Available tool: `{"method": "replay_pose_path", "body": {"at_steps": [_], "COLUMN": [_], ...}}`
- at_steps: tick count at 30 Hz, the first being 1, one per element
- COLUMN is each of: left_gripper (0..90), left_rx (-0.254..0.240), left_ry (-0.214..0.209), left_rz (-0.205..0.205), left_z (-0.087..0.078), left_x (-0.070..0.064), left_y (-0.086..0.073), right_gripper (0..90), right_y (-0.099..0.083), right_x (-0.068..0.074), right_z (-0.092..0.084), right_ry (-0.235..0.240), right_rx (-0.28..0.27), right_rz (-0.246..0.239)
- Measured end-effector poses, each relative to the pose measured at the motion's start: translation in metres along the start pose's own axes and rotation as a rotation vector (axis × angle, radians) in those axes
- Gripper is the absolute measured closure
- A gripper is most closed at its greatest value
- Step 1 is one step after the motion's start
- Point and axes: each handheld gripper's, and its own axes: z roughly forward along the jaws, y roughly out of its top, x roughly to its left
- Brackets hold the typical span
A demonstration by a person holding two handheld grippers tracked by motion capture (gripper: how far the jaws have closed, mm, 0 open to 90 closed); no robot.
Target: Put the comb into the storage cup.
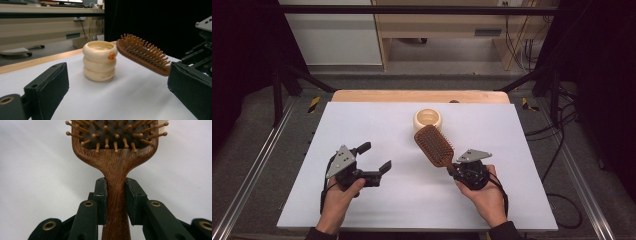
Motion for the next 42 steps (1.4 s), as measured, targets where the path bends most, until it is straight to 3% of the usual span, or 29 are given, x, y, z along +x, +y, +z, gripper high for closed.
{"method": "replay_pose_path", "body": {"at_steps": [6,12,18,22,34,38,42], "left_gripper": [3.3,3.3,3.3,3.3,3.2,2.9,3.0], "left_rx": [-0.001,-0.004,0.009,-0.001,-0.011,-0.009,-0.013], "left_ry": [-0.04,-0.032,-0.009,-0.002,-0.025,-0.022,-0.021], "left_rz": [0.006,-0.009,-0.002,-0.037,-0.062,-0.105,-0.113], "left_z": [0.022,0.033,0.024,0.019,0.018,0.02,0.02], "left_x": [-0.009,-0.005,-0.004,-0.001,-0.007,-0.009,-0.01], "left_y": [0.009,0.011,0.009,0.008,0.011,0.01,0.011], "right_gripper": [72.7,72.7,72.7,72.7,72.7,72.7,72.7], "right_y": [0.001,0.002,0.004,0.006,0.009,0.01,0.011], "right_x": [0.002,0.007,0.012,0.017,0.025,0.029,0.033], "right_z": [-0.002,-0.002,0.0,0.0,0.001,0.004,0.006], "right_ry": [0.0,0.01,0.045,0.045,0.047,0.055,0.057], "right_rx": [-0.039,-0.076,-0.118,-0.139,-0.182,-0.192,-0.197], "right_rz": [-0.007,-0.027,-0.028,-0.029,-0.026,-0.03,-0.035]}}
